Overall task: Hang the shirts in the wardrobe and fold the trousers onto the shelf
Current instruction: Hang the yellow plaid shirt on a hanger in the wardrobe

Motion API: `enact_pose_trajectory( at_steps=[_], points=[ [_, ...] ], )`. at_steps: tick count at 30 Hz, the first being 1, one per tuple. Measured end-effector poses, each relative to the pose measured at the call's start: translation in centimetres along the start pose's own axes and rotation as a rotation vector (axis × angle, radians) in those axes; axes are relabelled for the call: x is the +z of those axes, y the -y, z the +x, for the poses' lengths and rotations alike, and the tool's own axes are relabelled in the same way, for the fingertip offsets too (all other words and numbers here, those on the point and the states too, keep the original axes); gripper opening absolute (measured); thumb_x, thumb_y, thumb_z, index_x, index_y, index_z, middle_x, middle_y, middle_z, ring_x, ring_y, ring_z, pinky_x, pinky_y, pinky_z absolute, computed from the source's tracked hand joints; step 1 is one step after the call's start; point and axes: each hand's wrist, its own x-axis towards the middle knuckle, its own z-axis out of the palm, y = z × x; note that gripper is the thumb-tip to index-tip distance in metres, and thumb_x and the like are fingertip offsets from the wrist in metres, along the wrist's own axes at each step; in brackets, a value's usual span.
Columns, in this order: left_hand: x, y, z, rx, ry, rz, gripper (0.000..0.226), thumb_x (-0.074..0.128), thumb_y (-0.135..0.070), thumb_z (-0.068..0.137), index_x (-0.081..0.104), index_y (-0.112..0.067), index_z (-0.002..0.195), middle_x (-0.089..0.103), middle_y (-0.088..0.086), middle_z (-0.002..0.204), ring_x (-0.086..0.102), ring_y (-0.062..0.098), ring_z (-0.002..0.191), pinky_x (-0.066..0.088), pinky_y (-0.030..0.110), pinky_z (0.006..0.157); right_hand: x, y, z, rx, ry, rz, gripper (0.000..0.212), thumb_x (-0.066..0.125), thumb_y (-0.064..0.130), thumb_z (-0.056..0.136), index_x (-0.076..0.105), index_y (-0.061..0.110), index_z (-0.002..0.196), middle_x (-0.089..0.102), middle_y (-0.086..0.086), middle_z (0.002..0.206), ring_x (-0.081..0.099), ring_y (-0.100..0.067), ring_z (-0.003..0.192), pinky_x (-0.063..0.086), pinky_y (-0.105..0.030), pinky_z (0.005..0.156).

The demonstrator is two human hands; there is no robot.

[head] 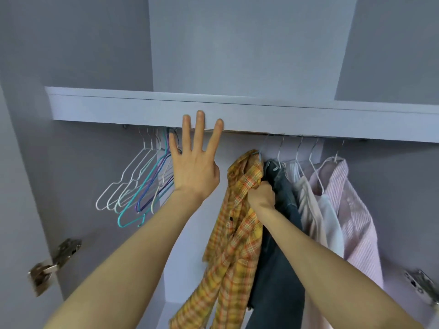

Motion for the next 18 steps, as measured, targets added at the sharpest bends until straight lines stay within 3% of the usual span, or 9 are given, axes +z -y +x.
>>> enact_pose_trajectory(
  at_steps=[4, 8, 10, 12, 15, 18],
  points=[
    [0.0, -0.1, 0.0, -0.019, 0.01, 0.003, 0.094, 0.052, -0.019, 0.082, -0.019, -0.031, 0.144, -0.012, 0.01, 0.157, -0.012, 0.036, 0.143, 0.005, 0.06, 0.111, 0.4, -1.4, 0.3, 0.084, 0.004, -0.02, 0.033, 0.045, 0.011, 0.093, 0.046, -0.001, 0.124, 0.057, -0.019, 0.118, 0.056, -0.035, 0.106, 0.049, -0.039, 0.084],
    [-1.1, -0.2, -0.1, -0.016, 0.068, -0.009, 0.09, 0.05, -0.017, 0.084, -0.013, -0.031, 0.147, -0.015, 0.009, 0.157, -0.015, 0.034, 0.142, 0.004, 0.059, 0.111, -1.3, -1.8, 0.2, 0.059, 0.048, -0.074, 0.022, 0.041, 0.006, 0.091, 0.051, -0.001, 0.11, 0.054, -0.014, 0.097, 0.054, -0.027, 0.085, 0.044, -0.033, 0.069],
    [-1.9, -0.1, -0.1, -0.004, 0.095, -0.03, 0.086, 0.05, -0.016, 0.086, -0.007, -0.03, 0.149, -0.013, 0.009, 0.157, -0.014, 0.034, 0.143, 0.005, 0.058, 0.112, -2.1, -1.6, -0.4, 0.056, 0.1, -0.111, 0.025, 0.041, 0.008, 0.092, 0.05, 0.0, 0.113, 0.055, -0.012, 0.105, 0.055, -0.028, 0.09, 0.045, -0.032, 0.071],
    [-2.5, 0.2, -0.5, 0.007, 0.128, -0.041, 0.082, 0.049, -0.016, 0.087, -0.004, -0.029, 0.149, -0.012, 0.008, 0.157, -0.014, 0.033, 0.143, 0.005, 0.056, 0.113, -2.4, -1.0, -1.6, 0.038, 0.135, -0.154, 0.035, 0.043, 0.012, 0.092, 0.046, 0.002, 0.125, 0.05, -0.018, 0.123, 0.053, -0.034, 0.106, 0.048, -0.037, 0.086],
    [-3.4, 0.5, -2.3, -0.02, 0.199, -0.087, 0.075, 0.046, -0.017, 0.089, 0.003, -0.028, 0.15, -0.009, 0.008, 0.157, -0.012, 0.03, 0.144, 0.004, 0.053, 0.114, -2.4, -0.7, -5.0, -0.156, 0.065, -0.352, 0.049, 0.044, 0.014, 0.091, 0.034, 0.01, 0.139, 0.03, -0.017, 0.143, 0.034, -0.034, 0.129, 0.034, -0.045, 0.106],
    [-4.1, 1.1, -6.0, -0.104, 0.299, -0.124, 0.069, 0.044, -0.02, 0.09, 0.009, -0.025, 0.15, -0.005, 0.009, 0.158, -0.009, 0.029, 0.144, 0.006, 0.051, 0.115, -2.2, -1.2, -9.2, -0.468, 0.012, -0.428, 0.048, 0.042, 0.011, 0.091, 0.038, 0.01, 0.139, 0.031, -0.009, 0.147, 0.029, -0.025, 0.135, 0.024, -0.036, 0.111]
  ],
)
